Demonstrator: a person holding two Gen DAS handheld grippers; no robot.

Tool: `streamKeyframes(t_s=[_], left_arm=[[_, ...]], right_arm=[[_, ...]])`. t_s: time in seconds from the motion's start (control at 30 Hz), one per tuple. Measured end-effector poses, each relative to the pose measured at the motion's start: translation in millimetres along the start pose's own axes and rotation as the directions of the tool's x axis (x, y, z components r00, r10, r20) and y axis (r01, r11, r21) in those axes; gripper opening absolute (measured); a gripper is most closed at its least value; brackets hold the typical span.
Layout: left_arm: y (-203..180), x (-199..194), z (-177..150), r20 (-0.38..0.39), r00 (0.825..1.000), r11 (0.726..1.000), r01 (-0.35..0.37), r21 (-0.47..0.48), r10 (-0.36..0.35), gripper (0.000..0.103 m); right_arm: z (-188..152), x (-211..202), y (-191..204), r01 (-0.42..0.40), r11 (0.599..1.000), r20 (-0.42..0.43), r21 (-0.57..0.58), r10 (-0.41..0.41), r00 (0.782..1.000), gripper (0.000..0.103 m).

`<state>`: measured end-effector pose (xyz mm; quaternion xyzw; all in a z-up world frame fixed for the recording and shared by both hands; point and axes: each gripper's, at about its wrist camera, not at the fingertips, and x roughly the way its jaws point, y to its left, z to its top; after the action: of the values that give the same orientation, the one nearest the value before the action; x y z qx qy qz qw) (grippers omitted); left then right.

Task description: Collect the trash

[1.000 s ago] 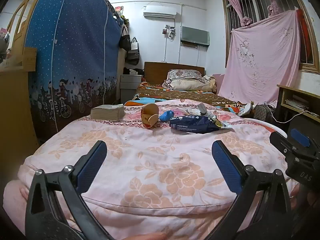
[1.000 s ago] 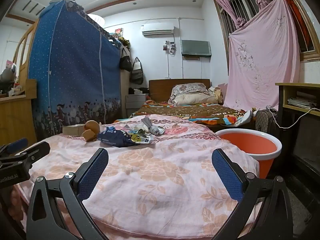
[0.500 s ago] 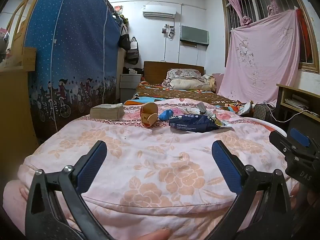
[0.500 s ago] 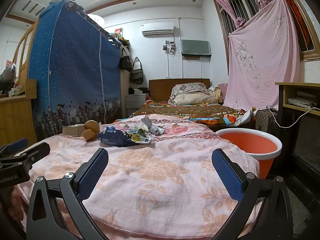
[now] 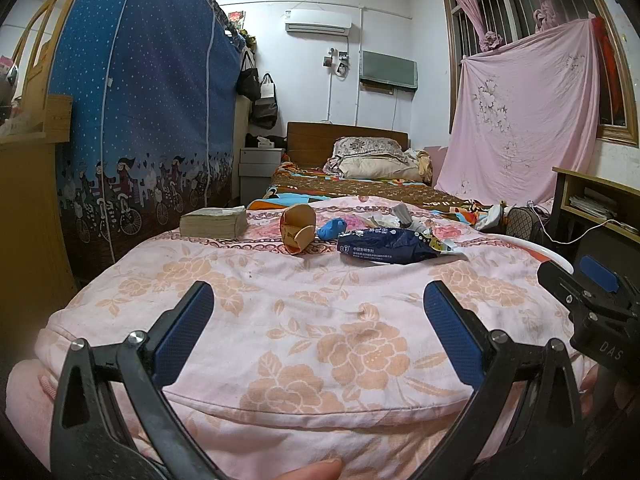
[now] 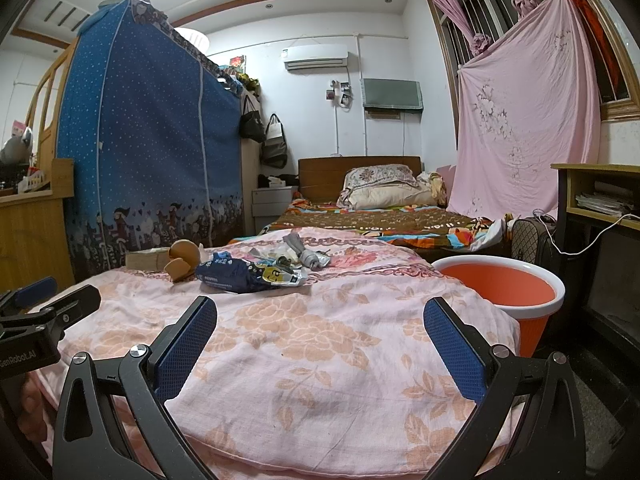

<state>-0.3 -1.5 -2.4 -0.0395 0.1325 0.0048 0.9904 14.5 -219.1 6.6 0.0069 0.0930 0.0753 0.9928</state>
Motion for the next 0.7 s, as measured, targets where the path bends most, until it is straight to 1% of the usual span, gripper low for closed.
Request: streamKeyframes(t_s=[0.7], left_arm=[[-1.9, -0.6, -0.1, 0.0, 1.0, 1.0, -0.001, 0.001, 0.001, 0.092]], right_arm=[[-0.8, 1.1, -0.3, 0.0, 1.0, -0.003, 0.002, 0.0, 1.0, 0.103]])
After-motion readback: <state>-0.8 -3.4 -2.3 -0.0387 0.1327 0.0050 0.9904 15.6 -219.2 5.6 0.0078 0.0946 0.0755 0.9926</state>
